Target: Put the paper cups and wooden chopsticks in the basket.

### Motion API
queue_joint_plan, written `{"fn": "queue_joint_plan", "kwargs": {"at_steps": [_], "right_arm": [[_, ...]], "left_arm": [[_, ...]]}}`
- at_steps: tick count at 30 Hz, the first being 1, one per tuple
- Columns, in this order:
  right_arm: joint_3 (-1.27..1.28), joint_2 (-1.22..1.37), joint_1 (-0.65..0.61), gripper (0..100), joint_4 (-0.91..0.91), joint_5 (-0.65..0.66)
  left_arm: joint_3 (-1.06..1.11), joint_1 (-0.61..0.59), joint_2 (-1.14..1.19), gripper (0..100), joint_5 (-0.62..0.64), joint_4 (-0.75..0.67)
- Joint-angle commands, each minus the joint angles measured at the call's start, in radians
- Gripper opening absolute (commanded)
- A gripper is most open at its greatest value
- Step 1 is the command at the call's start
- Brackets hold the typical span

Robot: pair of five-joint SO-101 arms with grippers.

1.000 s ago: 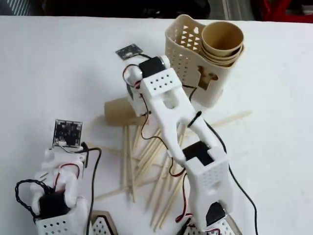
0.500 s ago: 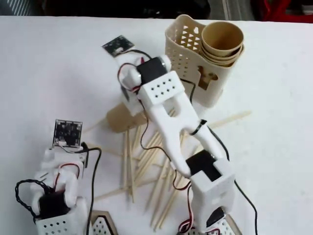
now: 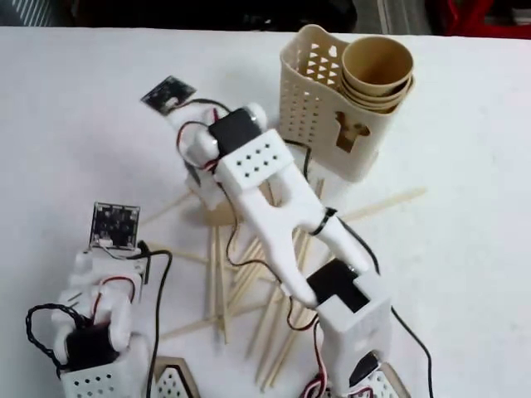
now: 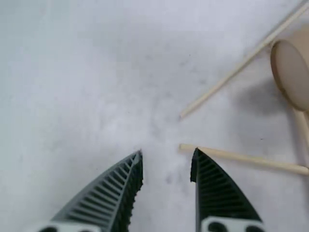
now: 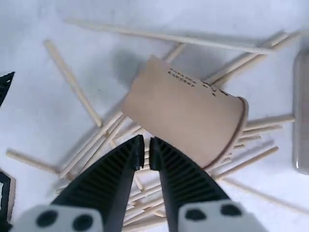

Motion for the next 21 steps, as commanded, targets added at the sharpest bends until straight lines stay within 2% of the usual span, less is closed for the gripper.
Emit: {"fn": "queue_joint_plan", "kwargs": {"at_steps": [1,4,11,21], "right_arm": [[-0.026,-0.039,0.099,16.2,0.008,-0.098],[-0.026,-0.031,0.139,21.8,0.004,-0.149],[-0.025,-0.030,0.145,21.9,-0.061,-0.304],[-0.052,0.107,0.145,21.9,-0.081,-0.373]], "left_arm": [[-0.005,-0.007,-0.008,17,0.008,-0.020],[-0.005,-0.007,-0.008,17,0.008,-0.020],[-0.005,-0.007,-0.008,17,0.008,-0.020],[-0.003,-0.007,-0.008,17,0.008,-0.020]]}}
